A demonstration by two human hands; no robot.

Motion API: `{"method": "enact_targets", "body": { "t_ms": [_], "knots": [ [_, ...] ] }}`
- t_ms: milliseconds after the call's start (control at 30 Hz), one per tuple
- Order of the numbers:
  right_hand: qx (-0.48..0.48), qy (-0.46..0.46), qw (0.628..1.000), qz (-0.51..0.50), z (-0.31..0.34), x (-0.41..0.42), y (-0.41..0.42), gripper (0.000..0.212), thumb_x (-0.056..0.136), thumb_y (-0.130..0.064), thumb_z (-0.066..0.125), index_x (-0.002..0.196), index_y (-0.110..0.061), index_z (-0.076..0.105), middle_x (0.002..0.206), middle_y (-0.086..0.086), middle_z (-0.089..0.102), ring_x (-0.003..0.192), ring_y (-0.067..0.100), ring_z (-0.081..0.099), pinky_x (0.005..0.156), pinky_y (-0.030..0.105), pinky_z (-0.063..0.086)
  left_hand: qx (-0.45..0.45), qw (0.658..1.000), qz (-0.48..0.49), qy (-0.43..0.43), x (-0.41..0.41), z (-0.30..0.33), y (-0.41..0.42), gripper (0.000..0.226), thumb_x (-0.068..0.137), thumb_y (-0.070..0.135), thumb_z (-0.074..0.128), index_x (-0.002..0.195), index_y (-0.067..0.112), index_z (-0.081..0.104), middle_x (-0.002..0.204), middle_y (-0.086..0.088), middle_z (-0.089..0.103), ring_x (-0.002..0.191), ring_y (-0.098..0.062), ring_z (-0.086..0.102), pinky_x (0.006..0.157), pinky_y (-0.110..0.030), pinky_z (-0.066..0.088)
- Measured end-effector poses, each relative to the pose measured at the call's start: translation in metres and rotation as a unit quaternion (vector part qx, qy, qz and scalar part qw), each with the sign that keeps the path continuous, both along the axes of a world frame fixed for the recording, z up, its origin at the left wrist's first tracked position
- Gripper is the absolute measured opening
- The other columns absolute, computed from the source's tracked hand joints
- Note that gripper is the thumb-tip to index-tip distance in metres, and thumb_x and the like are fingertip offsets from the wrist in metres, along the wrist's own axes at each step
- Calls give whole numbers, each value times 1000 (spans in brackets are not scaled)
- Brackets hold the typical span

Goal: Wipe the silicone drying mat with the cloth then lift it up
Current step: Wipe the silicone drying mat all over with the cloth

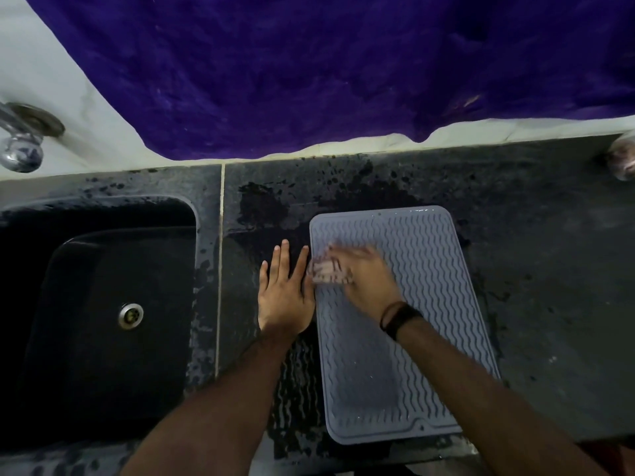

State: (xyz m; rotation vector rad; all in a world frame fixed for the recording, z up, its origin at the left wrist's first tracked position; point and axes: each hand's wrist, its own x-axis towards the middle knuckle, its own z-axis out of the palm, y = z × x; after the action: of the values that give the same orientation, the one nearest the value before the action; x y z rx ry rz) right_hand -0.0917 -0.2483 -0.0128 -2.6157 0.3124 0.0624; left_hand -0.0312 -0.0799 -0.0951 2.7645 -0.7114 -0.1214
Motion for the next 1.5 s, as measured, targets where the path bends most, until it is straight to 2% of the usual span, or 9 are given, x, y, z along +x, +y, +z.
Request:
{"method": "enact_targets", "body": {
  "t_ms": [133, 267, 400, 567, 700, 867, 1033, 1233, 1500],
  "knots": [
    [-13, 8, 1000, 14, -3, 63, -9, 59, 77, 1, 56, 132, -20, 54, 134, 2, 59, 126, 26, 47, 110, 35, 36, 8, 1000, -3, 0, 0, -1, 0, 54, 108, 46, 25, 159, 29, 29, 170, -4, 8, 157, -20, 2, 126, -47, 9],
    [-11, 45, 999, 18, -13, 54, -4, 58, 80, -2, 58, 136, -18, 51, 142, 2, 52, 133, 24, 42, 116, 35, 29, 12, 1000, -1, 1, 1, 0, -1, 52, 108, 44, 27, 156, 28, 38, 170, -5, 9, 157, -20, 4, 126, -47, 9],
    [0, 34, 999, 4, -13, -8, 12, 58, 79, 0, 61, 133, -20, 54, 141, 0, 54, 128, 25, 44, 111, 34, 33, 14, 1000, -12, -5, 0, 1, 2, 56, 107, 40, 35, 161, 30, 22, 171, -6, 6, 157, -22, 2, 126, -49, 10],
    [9, 54, 997, 45, -8, -64, 28, 60, 75, 3, 60, 130, -21, 56, 137, 0, 58, 117, 26, 49, 102, 32, 41, 6, 1000, 0, 30, 1, 8, 0, 55, 109, 45, 28, 162, 32, 20, 171, -4, 3, 157, -19, -3, 127, -45, 1],
    [0, 16, 1000, -1, -6, -42, 21, 58, 77, 0, 64, 129, -26, 56, 137, -1, 57, 124, 24, 49, 108, 35, 37, 8, 1000, -10, 23, 1, 9, 0, 55, 109, 44, 26, 162, 32, 18, 171, -5, 1, 157, -20, -4, 126, -45, 1],
    [-14, 25, 999, -13, -11, -6, 20, 59, 76, 3, 60, 131, -17, 56, 141, 3, 53, 127, 30, 42, 111, 38, 34, 31, 999, -16, 21, 2, 6, 1, 65, 103, 38, 39, 162, 32, 14, 171, -5, -2, 157, -21, -5, 127, -46, 0],
    [-48, 52, 996, 55, -16, -52, 33, 57, 82, -5, 62, 136, -21, 51, 147, -3, 46, 129, 25, 42, 112, 34, 34, 20, 999, -10, 25, 2, 4, 0, 56, 108, 48, 22, 162, 33, 15, 171, -4, -1, 157, -21, -4, 127, -45, 0],
    [-41, 58, 994, 81, -2, -112, 49, 57, 80, -2, 61, 135, -17, 54, 143, 0, 50, 121, 29, 45, 104, 37, 40, 0, 1000, -6, 29, 0, 6, 0, 56, 108, 50, 22, 161, 32, 19, 171, -5, 3, 157, -22, -2, 127, -45, 1],
    [-24, 24, 999, 18, -8, -34, 32, 62, 78, 3, 60, 135, -20, 54, 147, 3, 43, 127, 29, 39, 111, 40, 37, 38, 999, -20, 31, 3, 5, 2, 57, 108, 50, 15, 162, 34, 6, 171, -4, -8, 157, -20, -10, 126, -45, -2]
  ]
}}
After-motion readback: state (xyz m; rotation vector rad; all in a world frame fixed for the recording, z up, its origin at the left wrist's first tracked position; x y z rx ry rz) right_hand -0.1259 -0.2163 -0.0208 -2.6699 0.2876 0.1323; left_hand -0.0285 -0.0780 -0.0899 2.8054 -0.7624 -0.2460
